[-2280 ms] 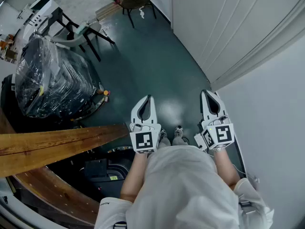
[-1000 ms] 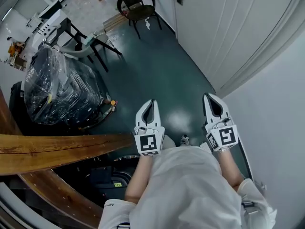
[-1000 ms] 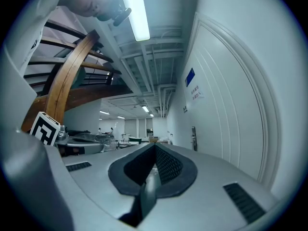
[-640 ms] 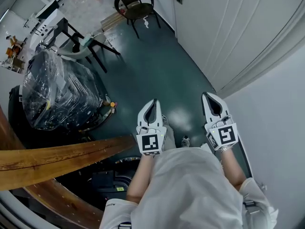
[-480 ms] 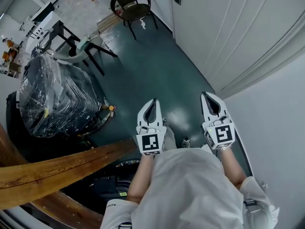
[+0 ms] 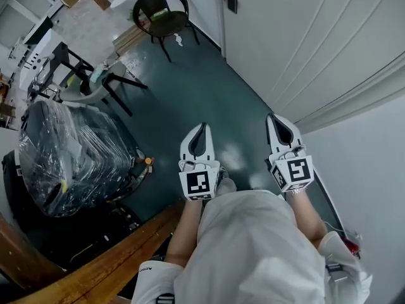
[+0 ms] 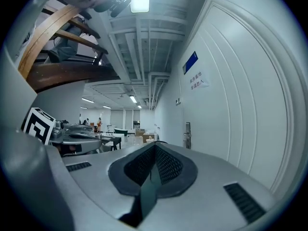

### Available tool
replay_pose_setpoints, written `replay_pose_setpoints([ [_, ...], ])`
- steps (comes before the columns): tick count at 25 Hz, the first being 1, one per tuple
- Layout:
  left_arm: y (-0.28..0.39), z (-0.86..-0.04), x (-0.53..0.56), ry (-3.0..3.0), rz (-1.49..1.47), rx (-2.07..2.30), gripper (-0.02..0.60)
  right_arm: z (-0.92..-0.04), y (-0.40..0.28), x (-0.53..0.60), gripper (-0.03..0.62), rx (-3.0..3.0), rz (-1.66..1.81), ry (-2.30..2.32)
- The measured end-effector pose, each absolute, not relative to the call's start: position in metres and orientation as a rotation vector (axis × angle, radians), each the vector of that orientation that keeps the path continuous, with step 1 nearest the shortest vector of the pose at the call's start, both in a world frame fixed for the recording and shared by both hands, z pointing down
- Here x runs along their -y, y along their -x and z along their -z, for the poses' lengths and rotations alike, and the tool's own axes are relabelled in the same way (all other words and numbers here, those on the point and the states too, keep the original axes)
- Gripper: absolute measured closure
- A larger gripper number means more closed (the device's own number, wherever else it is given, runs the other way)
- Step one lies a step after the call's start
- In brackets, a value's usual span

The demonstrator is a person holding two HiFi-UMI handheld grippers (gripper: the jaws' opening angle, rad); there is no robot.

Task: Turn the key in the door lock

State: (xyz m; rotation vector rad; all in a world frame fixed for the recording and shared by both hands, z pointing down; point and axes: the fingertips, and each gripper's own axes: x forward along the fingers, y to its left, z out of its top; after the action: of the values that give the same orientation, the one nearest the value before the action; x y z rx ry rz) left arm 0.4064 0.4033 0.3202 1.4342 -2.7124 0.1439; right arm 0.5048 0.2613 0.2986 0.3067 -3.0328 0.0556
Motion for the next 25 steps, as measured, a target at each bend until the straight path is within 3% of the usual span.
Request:
replay_pose_setpoints([
  [11, -0.326, -0.334, -0.409, -1.434, -0.135, 2.686, 0.574, -0.307, -0.432, -0.259, 0.602, 3.025, -0.061, -0.35],
  [25, -0.247, -0.346, -0.324, -1.482, -0.179, 2.629, 0.574, -0.334, -0.355, -0.171, 0.602, 2.975, -0.136, -0.437],
])
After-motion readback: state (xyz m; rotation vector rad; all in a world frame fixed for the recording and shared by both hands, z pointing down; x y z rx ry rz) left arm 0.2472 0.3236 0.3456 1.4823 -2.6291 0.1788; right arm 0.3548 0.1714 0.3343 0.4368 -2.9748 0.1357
